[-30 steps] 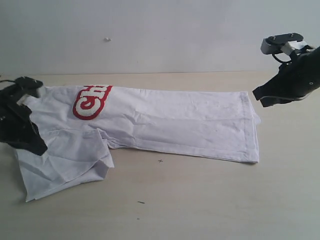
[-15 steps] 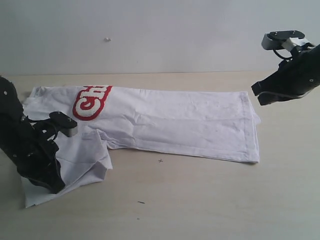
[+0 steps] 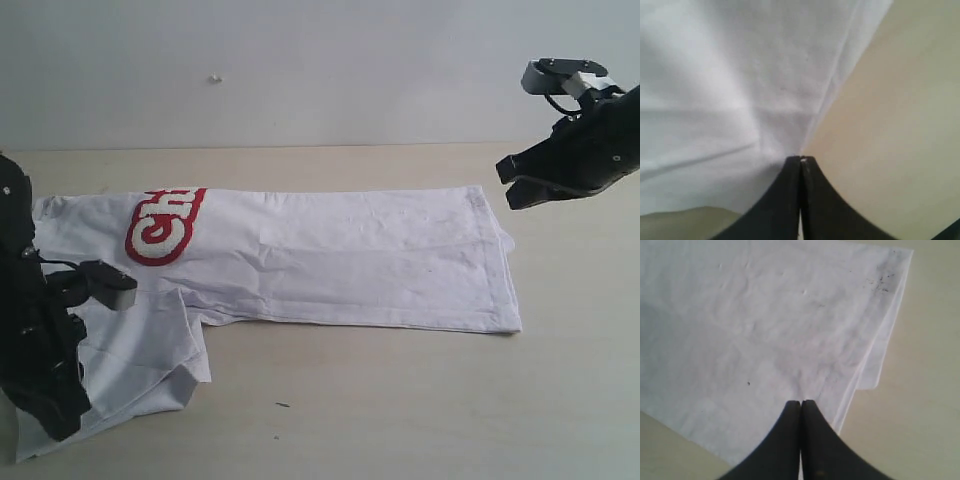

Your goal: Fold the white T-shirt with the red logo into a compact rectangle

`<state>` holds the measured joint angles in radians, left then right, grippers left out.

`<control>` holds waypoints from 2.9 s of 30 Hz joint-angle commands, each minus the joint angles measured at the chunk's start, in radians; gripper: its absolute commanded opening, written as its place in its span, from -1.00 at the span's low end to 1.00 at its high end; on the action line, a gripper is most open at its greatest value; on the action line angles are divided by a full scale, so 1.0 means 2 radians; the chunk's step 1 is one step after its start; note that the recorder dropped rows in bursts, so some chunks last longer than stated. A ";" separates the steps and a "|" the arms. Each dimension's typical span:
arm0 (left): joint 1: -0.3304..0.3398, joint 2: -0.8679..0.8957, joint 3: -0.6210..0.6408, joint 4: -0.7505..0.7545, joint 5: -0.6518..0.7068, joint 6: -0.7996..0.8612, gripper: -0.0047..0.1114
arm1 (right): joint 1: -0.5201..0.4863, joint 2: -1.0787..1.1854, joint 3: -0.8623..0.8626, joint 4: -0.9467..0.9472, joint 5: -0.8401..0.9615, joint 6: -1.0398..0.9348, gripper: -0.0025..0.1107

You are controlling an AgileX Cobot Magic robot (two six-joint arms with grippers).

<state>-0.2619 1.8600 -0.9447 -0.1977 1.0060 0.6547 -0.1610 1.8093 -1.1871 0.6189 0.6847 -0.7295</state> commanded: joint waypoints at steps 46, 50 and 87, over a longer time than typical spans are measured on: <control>-0.004 -0.121 0.000 -0.116 -0.209 0.089 -0.92 | -0.001 0.138 -0.113 -0.155 0.009 0.156 -0.06; -0.004 -0.121 0.000 -0.119 -0.208 0.089 -0.92 | -0.001 0.166 -0.138 -0.089 0.024 0.116 -0.06; -0.004 -0.121 0.000 -0.135 -0.212 0.091 -0.92 | -0.007 0.101 -0.149 0.058 0.090 0.019 -0.96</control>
<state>-0.2619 1.6188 -0.9448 -0.4558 0.5950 0.8338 -0.1746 2.0387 -1.4817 0.7033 0.8530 -0.6814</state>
